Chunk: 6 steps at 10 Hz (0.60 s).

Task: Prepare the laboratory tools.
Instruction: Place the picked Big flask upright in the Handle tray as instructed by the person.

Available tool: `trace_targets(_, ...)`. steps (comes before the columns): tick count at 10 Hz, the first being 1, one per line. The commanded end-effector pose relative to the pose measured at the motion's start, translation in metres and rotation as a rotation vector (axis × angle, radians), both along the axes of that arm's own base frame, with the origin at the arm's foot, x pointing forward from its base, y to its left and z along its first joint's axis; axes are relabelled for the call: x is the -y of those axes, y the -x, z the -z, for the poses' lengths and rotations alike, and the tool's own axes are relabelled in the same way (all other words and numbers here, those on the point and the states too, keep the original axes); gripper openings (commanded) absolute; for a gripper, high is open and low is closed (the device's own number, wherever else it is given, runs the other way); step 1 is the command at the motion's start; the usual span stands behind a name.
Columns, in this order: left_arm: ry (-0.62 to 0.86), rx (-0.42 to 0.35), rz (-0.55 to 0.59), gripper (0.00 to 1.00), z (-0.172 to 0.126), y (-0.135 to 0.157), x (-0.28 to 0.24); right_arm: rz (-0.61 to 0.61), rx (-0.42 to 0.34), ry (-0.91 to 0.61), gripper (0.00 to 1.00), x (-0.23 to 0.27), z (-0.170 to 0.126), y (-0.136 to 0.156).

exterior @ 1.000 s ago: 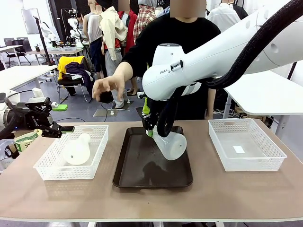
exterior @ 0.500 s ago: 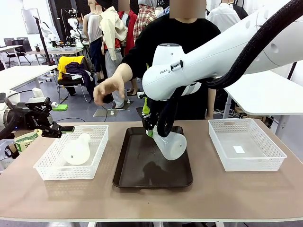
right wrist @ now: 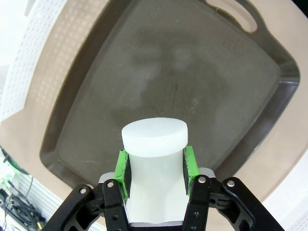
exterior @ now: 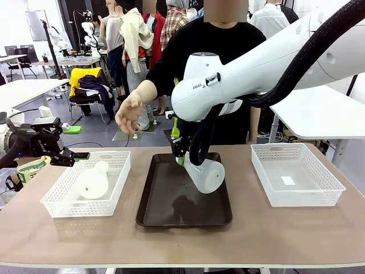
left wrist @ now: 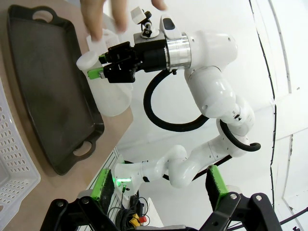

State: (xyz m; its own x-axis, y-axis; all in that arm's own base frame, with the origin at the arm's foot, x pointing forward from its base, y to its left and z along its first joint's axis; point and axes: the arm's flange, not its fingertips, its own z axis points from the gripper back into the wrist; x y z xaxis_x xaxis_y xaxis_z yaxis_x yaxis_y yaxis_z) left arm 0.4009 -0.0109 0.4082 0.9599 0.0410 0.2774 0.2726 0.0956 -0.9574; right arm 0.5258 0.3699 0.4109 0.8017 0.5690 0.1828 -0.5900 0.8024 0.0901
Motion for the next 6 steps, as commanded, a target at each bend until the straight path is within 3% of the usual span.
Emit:
trace_targets(1, 0.008, 0.003, 0.000, 1.00, -0.002, 0.001, 0.000, -0.050, -0.008, -0.083, 0.00, 0.017, -0.011, 0.000)
trace_targets(2, 0.008, 0.003, 0.000, 1.00, -0.002, 0.001, 0.000, -0.104, -0.033, -0.182, 0.00, 0.023, -0.018, 0.001)
trace_targets(6, 0.008, 0.003, 0.000, 1.00, -0.002, 0.001, 0.000, -0.283, 0.070, -0.432, 0.00, 0.050, -0.048, 0.007)
